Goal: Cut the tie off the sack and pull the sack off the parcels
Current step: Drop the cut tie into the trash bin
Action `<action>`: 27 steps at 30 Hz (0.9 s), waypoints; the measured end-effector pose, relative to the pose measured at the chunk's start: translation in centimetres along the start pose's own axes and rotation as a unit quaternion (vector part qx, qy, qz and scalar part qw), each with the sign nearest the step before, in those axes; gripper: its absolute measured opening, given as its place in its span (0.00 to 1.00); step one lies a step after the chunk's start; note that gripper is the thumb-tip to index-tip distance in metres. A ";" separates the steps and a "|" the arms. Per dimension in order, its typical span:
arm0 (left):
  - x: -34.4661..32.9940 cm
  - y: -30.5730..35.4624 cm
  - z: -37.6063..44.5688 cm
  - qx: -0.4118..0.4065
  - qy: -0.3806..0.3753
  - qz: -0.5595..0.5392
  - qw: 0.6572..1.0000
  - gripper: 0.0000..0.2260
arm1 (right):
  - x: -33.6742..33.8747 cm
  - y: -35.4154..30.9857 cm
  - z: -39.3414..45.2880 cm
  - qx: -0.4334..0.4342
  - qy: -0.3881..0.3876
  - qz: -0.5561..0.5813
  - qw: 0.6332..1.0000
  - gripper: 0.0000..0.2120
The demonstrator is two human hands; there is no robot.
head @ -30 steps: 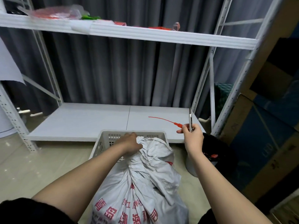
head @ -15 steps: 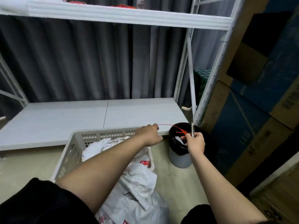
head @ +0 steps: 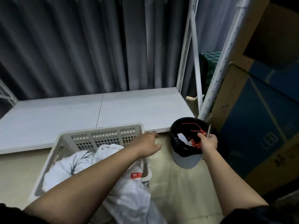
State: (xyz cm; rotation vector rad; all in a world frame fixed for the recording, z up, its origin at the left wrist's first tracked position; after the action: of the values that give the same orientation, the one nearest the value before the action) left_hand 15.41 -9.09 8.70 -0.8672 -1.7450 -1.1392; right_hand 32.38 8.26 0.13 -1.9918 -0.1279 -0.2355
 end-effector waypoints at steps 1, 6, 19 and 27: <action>-0.3 -0.3 0.1 0.000 -0.010 0.000 1.000 0.23 | -0.1 0.2 0.4 0.001 -0.021 -0.004 1.000 0.17; -1.1 -1.3 -0.1 -0.003 -0.023 0.013 1.000 0.24 | 0.7 1.3 -0.1 -0.010 -0.033 -0.026 0.999 0.15; -1.8 -3.5 -10.0 -0.022 -0.031 0.265 0.964 0.25 | -1.4 1.0 -15.4 0.074 -0.223 -0.125 0.964 0.08; 0.8 -4.2 -15.2 -0.027 0.089 0.271 0.958 0.18 | -2.2 4.4 -23.9 0.067 -0.310 -0.206 0.926 0.15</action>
State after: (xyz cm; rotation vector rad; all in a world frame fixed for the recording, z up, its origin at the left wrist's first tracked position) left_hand 15.65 -24.65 11.33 -1.1500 -1.2243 -0.8654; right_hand 28.56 -15.25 5.48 -1.8214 -0.9494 0.1462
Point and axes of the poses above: each hand's wrist, its own z-axis towards the middle knuckle, its own x-axis out of the back of the hand, y = z × x, the point moved 1 cm from there along z, towards the middle knuckle, and after that the axes turned 5 degrees about -x, right-handed, at the moved point
